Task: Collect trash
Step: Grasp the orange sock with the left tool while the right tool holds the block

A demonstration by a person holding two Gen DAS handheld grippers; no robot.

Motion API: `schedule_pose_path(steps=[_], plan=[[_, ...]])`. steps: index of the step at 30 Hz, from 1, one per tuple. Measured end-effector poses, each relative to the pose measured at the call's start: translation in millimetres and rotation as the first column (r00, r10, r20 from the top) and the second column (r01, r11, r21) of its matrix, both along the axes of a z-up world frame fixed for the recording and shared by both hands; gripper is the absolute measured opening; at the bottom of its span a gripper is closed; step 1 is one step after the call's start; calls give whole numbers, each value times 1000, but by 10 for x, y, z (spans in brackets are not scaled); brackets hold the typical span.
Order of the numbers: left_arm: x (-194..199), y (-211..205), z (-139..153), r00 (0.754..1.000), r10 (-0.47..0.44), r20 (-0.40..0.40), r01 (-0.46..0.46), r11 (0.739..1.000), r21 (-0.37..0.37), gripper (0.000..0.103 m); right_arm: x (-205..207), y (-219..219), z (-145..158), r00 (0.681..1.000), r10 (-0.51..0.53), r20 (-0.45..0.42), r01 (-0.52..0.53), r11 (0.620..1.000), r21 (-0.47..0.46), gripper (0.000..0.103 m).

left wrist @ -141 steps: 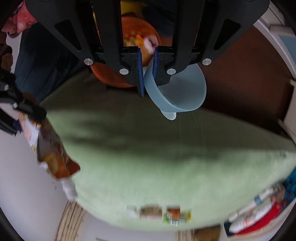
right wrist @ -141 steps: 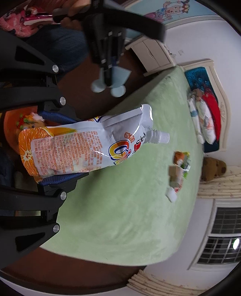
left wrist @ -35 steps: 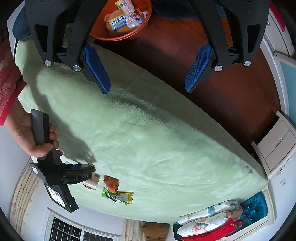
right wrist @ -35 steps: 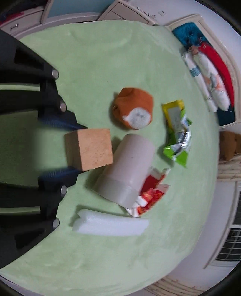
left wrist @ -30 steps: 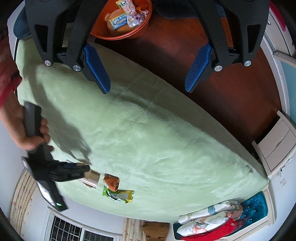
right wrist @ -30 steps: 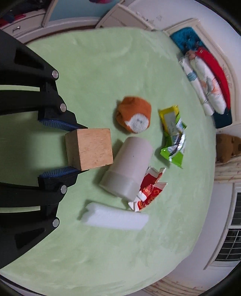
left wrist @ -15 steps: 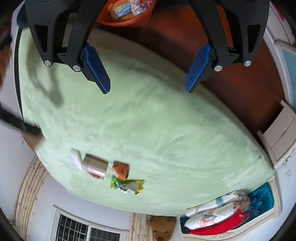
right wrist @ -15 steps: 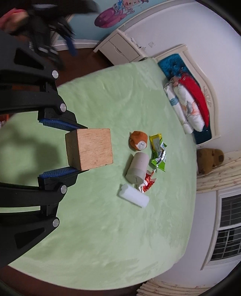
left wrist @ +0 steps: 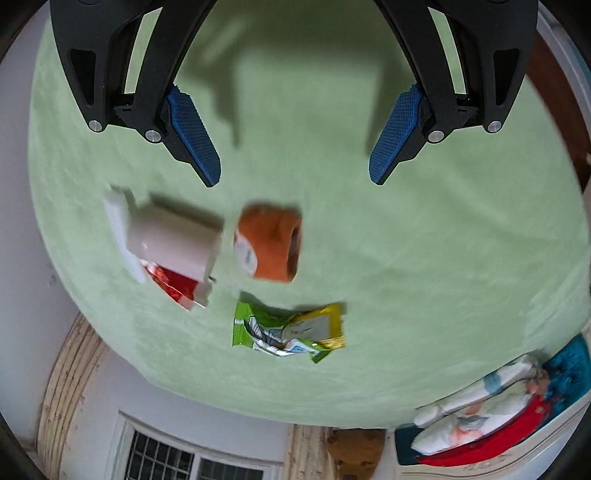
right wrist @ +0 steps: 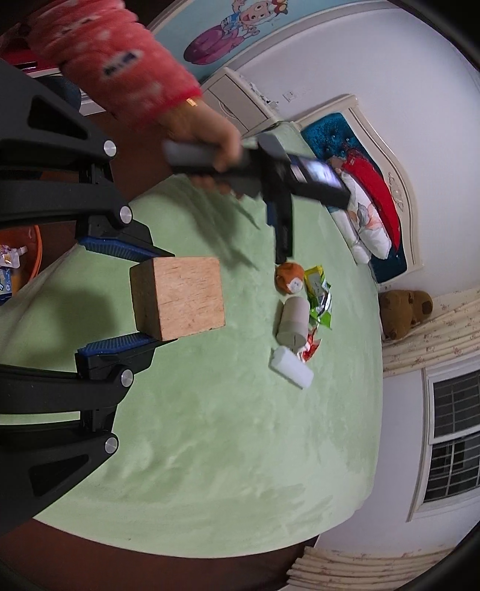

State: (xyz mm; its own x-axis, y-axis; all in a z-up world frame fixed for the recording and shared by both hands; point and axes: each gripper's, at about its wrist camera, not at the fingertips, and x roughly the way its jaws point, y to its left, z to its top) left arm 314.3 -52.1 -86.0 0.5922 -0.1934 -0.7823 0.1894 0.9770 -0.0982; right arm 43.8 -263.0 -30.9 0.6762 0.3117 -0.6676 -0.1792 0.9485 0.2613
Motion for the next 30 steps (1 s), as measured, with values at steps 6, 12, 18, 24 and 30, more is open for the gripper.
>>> schedule_pose_path(steps=[6,12,18,24,30], plan=[[448,-213,-184,999,34,-40,-31,996,89,81,-10,-148,-36,1000,-25,-11,25,1000,-9,36],[547,-343,-223,998,-3,-59,9,994,109,35,-48,-200,-85,999,-31,-17,31,1000,-1,36],[362,-320,-88,1000,-4,-20,6,995,96,28,-72,-215,-75,999,-35,-6,36,999,10,36],[-146,-187,184,997,-34,63,27,994,106,28,-150,-186,-52,999,-32,2,32,999,11,36],[-900,-21,464,985,-76,155,60,993,106,28,-355,-50,31,999,-17,28,18,1000,-23,36]])
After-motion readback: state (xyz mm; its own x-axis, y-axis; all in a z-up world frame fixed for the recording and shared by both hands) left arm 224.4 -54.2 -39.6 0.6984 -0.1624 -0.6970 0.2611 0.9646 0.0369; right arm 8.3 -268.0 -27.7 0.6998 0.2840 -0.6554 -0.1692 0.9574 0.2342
